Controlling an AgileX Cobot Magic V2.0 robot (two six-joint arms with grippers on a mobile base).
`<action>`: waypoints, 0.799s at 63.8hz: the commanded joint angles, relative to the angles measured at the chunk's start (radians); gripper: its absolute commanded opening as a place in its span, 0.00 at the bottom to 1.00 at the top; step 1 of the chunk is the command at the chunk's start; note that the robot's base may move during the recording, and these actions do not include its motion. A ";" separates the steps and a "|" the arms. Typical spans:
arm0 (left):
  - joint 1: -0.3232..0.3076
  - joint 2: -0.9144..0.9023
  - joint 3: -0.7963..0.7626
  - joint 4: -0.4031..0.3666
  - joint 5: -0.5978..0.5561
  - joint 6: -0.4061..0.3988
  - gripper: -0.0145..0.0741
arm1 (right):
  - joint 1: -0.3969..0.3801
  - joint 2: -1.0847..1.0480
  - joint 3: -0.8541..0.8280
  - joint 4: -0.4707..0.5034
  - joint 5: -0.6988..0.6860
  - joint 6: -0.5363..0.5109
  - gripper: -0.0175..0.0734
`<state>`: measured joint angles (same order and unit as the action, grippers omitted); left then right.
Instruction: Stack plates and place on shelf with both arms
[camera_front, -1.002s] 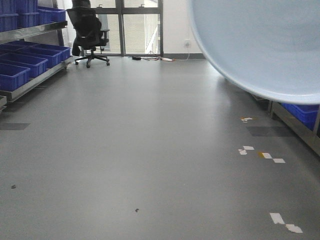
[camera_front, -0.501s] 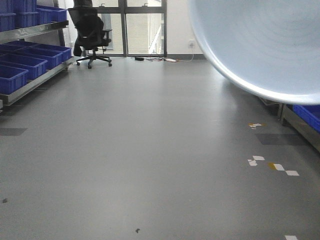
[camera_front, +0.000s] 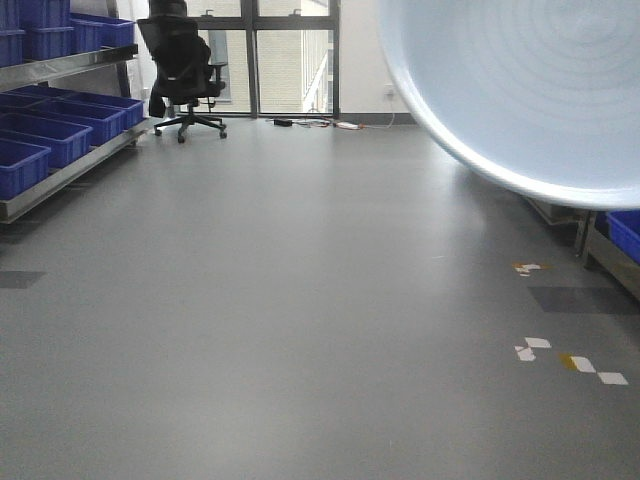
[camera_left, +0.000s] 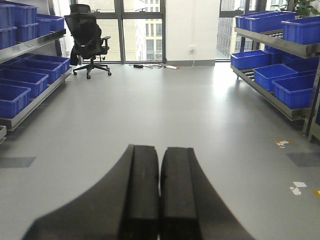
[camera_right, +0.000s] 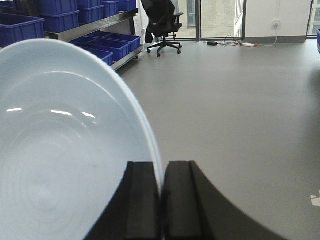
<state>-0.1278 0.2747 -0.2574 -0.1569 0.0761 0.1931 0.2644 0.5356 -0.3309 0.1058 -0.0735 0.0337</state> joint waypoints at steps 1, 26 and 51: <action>0.001 0.010 -0.028 -0.001 -0.092 -0.003 0.25 | -0.007 -0.001 -0.030 0.003 -0.099 0.002 0.23; 0.001 0.010 -0.028 -0.001 -0.092 -0.003 0.25 | -0.007 -0.001 -0.030 0.003 -0.099 0.002 0.23; 0.001 0.010 -0.028 -0.001 -0.092 -0.003 0.25 | -0.007 -0.001 -0.030 0.003 -0.099 0.002 0.23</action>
<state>-0.1278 0.2747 -0.2574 -0.1569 0.0761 0.1931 0.2644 0.5356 -0.3309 0.1058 -0.0735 0.0337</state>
